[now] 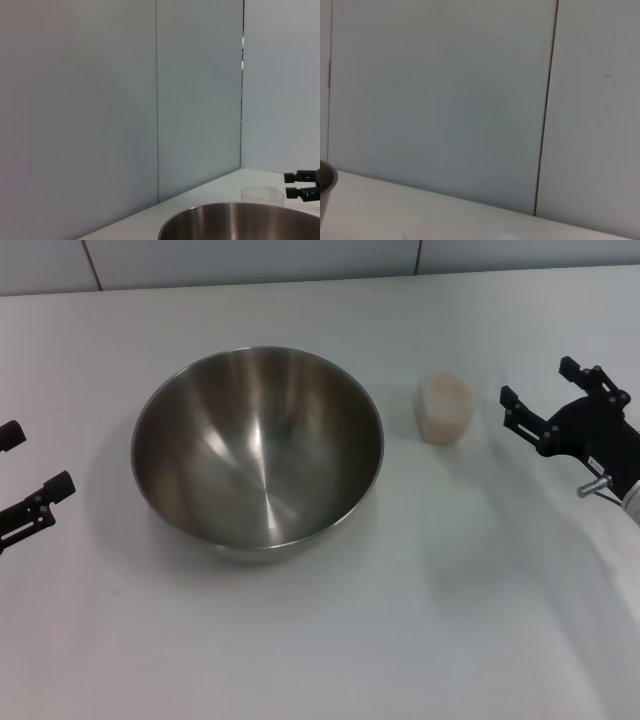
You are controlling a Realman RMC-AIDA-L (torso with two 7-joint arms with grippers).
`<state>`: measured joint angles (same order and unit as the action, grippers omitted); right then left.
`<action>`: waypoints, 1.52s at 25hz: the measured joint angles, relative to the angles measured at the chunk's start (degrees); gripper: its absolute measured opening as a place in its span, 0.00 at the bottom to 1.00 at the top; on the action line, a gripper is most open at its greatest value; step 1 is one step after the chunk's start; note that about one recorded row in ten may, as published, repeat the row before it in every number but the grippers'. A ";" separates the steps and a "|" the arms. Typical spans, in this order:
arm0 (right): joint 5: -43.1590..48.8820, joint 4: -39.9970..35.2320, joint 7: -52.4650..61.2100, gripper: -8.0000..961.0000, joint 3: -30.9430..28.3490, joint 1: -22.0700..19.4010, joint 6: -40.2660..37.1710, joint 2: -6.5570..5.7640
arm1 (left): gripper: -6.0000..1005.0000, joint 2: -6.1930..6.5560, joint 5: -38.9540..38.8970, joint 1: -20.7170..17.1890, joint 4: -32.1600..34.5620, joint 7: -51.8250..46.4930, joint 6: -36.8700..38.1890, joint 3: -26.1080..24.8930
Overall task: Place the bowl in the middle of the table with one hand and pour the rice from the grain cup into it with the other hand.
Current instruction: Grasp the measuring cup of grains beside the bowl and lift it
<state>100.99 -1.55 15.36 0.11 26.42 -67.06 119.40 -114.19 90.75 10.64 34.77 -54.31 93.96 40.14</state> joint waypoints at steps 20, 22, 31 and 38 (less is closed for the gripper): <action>-0.07 0.50 -0.07 0.88 -0.25 2.41 5.01 -0.05 | 0.81 0.70 6.55 1.05 -0.15 -0.82 0.16 -0.32; -0.08 0.50 -0.07 0.88 -0.27 2.73 5.78 -0.05 | 0.81 0.71 6.55 1.23 -0.15 -1.13 0.15 -0.18; -0.10 0.35 -0.07 0.88 -1.02 3.61 6.96 -0.05 | 0.81 0.73 6.68 1.74 -0.15 -1.49 0.00 0.02; -0.09 0.28 -0.07 0.88 -1.69 4.37 7.95 -0.05 | 0.81 0.50 6.73 1.66 -0.44 -1.50 0.19 -0.09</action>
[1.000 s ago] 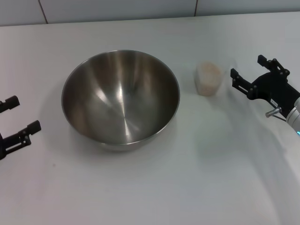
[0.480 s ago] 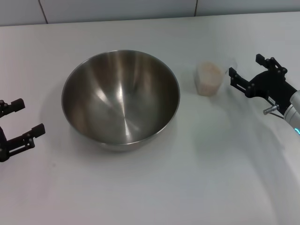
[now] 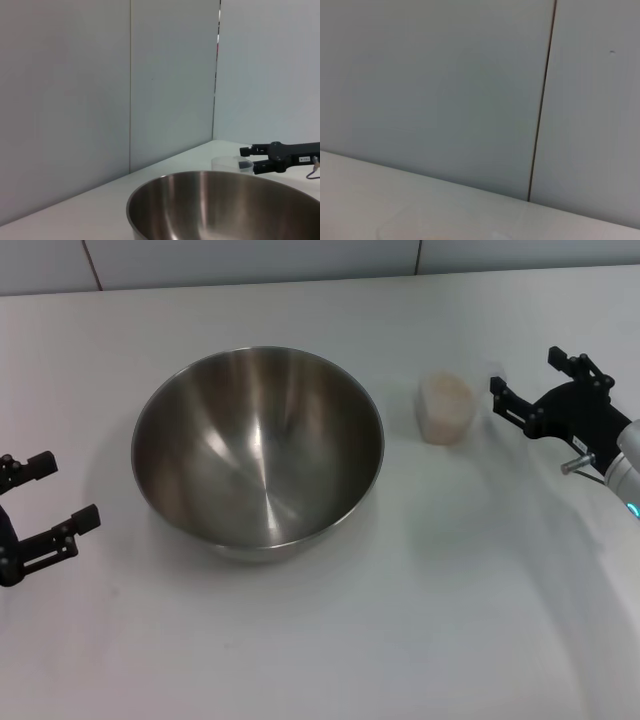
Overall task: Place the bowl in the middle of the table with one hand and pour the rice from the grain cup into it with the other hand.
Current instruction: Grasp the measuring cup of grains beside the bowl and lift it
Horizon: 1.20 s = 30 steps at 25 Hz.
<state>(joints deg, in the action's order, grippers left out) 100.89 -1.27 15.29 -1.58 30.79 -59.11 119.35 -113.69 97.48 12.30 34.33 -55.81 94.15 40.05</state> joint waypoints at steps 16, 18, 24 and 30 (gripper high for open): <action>0.01 0.57 -0.37 0.83 0.07 0.47 -0.05 0.03 | 0.81 -0.39 0.10 -0.44 -0.06 0.31 0.22 0.20; 0.01 0.68 -0.60 0.79 0.05 0.61 -0.03 0.07 | 0.81 -0.39 0.09 -0.39 -0.06 0.31 0.23 0.20; 0.01 0.97 -0.68 0.51 0.02 0.82 0.15 0.09 | 0.81 -0.39 0.09 -0.33 -0.06 0.29 0.25 0.20; 0.01 1.17 -0.74 0.28 0.00 0.95 0.21 0.09 | 0.81 -0.12 0.08 -0.13 -0.06 0.33 0.32 0.20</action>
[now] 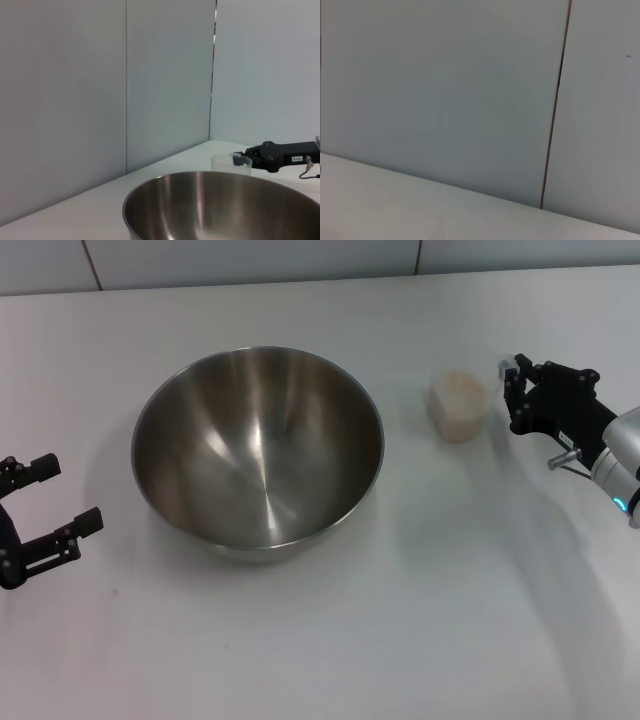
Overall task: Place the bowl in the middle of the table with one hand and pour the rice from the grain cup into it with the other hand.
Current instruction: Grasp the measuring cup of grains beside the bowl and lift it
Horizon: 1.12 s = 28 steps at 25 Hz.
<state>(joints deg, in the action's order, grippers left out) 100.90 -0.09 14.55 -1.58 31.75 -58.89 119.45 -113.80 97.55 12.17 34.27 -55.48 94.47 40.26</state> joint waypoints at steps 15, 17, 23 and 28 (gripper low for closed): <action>-1.30 -0.06 -0.05 0.05 0.00 -0.05 -1.92 0.09 | 0.81 0.16 0.01 0.14 0.00 0.20 0.02 0.00; -2.52 -0.24 -0.06 0.04 0.00 -0.39 -4.42 0.09 | 0.81 0.17 0.22 0.22 0.00 0.20 0.00 0.00; -7.65 -0.46 -5.30 0.04 0.00 -0.51 -14.08 0.05 | 0.81 -0.16 0.49 0.19 0.00 0.19 -0.08 0.00; -8.84 0.97 -10.69 0.04 0.01 1.12 -18.83 0.09 | 0.81 -0.32 0.52 0.10 -0.03 0.22 -0.09 0.00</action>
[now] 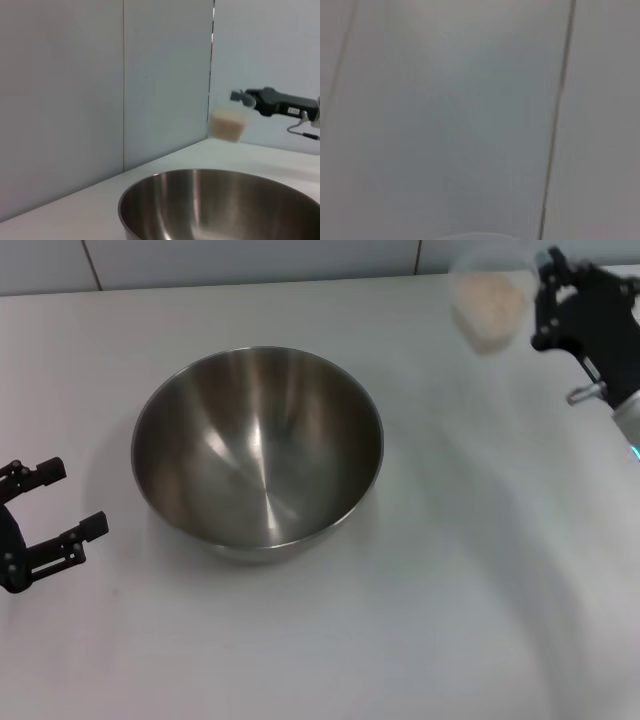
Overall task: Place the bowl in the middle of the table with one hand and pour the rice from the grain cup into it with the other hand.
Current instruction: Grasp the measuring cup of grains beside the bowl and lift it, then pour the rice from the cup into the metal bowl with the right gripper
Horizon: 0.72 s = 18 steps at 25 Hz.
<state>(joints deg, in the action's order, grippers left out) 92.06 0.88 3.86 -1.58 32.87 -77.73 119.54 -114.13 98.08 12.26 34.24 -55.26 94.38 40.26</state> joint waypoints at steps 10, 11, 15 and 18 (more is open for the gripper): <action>2.28 7.56 -18.51 0.04 0.98 7.59 -2.91 -0.01 | 0.81 -0.24 0.08 0.08 -0.06 -0.37 0.06 0.08; 2.28 7.56 -18.51 0.04 0.98 7.59 -2.91 -0.01 | 0.81 -0.28 0.09 0.09 -0.06 -0.38 0.06 0.08; 6.54 10.52 -30.25 0.04 1.03 8.55 -2.49 0.01 | 0.81 -0.44 0.10 0.11 -0.06 -0.45 0.09 0.09; 8.02 11.41 -36.32 0.03 1.03 8.58 -2.46 0.05 | 0.81 -0.46 0.10 0.13 -0.06 -0.46 0.10 0.09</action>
<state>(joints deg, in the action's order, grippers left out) 100.08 12.29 -32.45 -0.55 41.45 -80.18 119.59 -114.59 98.18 12.39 34.19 -55.72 94.48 40.34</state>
